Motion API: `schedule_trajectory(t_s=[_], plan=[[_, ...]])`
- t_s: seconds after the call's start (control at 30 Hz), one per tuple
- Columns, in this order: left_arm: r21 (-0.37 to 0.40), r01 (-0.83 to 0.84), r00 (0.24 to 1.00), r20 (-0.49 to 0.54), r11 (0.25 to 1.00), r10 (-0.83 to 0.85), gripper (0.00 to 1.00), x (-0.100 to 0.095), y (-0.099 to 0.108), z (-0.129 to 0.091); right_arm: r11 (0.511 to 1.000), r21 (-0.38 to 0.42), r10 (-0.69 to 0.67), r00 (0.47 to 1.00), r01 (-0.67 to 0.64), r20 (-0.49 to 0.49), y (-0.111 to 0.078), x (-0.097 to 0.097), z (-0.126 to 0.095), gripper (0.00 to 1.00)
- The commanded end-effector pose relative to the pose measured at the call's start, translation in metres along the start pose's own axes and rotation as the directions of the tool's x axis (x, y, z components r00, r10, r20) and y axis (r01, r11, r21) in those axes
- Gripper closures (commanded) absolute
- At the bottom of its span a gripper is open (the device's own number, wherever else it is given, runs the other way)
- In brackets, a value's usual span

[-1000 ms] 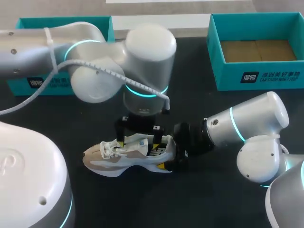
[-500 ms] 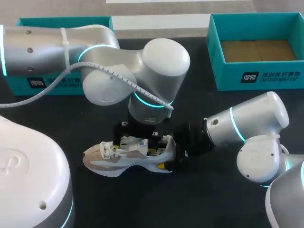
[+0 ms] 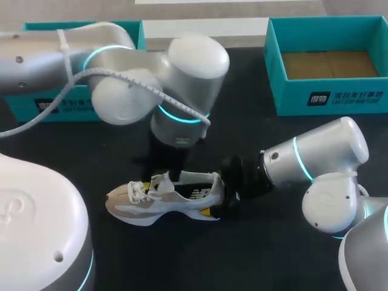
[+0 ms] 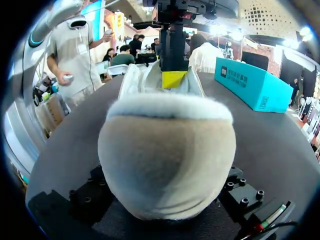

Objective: Take the shoe out of the shoebox, open the shoe tongue, remove and reinsert the insole, then place the shoe into the shoebox

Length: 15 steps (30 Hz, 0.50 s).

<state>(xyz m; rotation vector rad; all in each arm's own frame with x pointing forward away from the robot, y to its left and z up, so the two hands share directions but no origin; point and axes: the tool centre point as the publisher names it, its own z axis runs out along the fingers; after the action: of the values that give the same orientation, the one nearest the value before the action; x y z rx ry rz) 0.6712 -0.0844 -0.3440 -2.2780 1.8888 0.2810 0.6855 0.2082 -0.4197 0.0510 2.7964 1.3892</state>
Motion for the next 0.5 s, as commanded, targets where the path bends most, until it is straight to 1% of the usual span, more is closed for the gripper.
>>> schedule_trajectory(t_s=[0.03, 0.33, 0.5], plan=[[-0.015, 0.013, 0.995, -0.095, 1.000, -0.014, 1.00, -0.032, -0.003, -0.006, 1.000, 0.001, 0.000, 1.000, 0.000, 0.003, -0.001, 0.003, 0.003, 1.00], [-0.050, 0.042, 0.984, -0.169, 0.998, -0.050, 1.00, -0.055, -0.002, -0.015, 1.000, 0.001, 0.000, 1.000, 0.000, 0.003, -0.001, 0.003, 0.003, 1.00], [-0.071, 0.054, 0.979, -0.192, 0.996, -0.066, 1.00, -0.069, -0.002, -0.013, 1.000, 0.001, 0.000, 1.000, 0.000, 0.003, -0.001, 0.003, 0.003, 1.00]])
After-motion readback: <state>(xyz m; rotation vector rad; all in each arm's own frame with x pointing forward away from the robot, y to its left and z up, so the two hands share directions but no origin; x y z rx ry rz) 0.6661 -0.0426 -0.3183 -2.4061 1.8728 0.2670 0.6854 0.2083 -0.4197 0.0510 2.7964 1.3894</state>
